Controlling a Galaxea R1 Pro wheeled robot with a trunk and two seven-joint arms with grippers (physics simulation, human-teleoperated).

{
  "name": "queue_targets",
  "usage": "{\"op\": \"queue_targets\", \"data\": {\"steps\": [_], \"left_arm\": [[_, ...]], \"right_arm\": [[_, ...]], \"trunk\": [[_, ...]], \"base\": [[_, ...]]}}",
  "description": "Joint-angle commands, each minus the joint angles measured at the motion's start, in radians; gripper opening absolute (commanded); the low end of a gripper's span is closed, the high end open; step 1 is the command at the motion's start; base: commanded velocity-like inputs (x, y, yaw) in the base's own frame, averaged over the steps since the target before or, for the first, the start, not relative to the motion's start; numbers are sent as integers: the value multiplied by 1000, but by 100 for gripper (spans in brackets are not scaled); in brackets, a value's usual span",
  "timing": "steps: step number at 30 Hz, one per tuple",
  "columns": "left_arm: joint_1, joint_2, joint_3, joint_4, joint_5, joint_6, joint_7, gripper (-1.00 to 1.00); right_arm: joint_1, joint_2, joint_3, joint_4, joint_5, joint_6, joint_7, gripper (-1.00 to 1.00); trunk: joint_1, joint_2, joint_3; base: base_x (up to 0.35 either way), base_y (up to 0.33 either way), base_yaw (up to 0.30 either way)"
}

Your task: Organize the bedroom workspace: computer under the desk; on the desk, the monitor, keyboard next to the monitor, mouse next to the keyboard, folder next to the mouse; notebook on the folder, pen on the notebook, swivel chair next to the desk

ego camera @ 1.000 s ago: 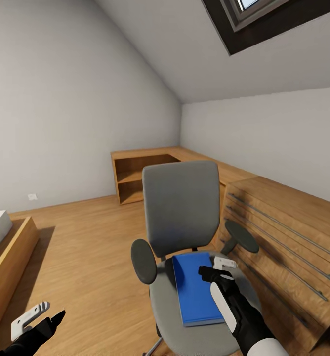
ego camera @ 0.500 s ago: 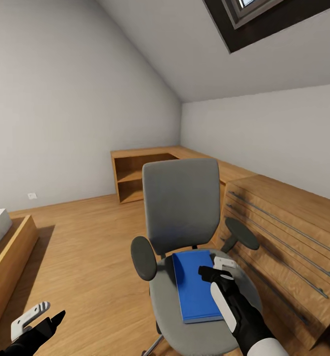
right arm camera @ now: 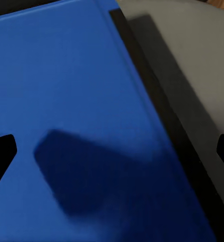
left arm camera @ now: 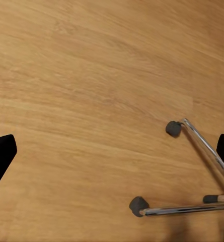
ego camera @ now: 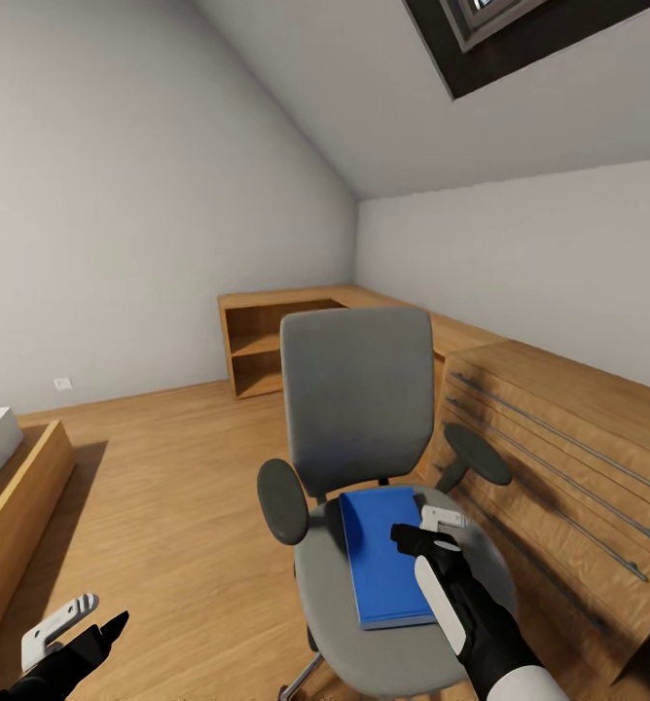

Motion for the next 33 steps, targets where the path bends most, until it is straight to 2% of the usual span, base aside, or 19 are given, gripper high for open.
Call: {"op": "queue_targets", "data": {"steps": [1, 6, 27, 33], "left_arm": [[0, 0, 0, -2, 11, 4, 8, 100], [0, 0, 0, -1, 11, 4, 8, 100], [0, 0, 1, 3, 10, 4, 7, 100], [0, 0, 0, 4, 9, 4, 7, 100]], "right_arm": [[-1, 0, 3, -1, -9, 3, -9, 100], [0, 0, 3, -1, -9, 2, -9, 100], [-1, 0, 4, 0, -9, 2, -9, 100], [-1, 0, 4, 0, -8, 2, -9, 100]], "trunk": [[4, -8, -4], [23, -43, -20], [23, -43, -20], [23, -43, -20]], "base": [[0, 0, 0], [0, 0, 0], [-2, 0, 0], [-162, 0, 0]]}}
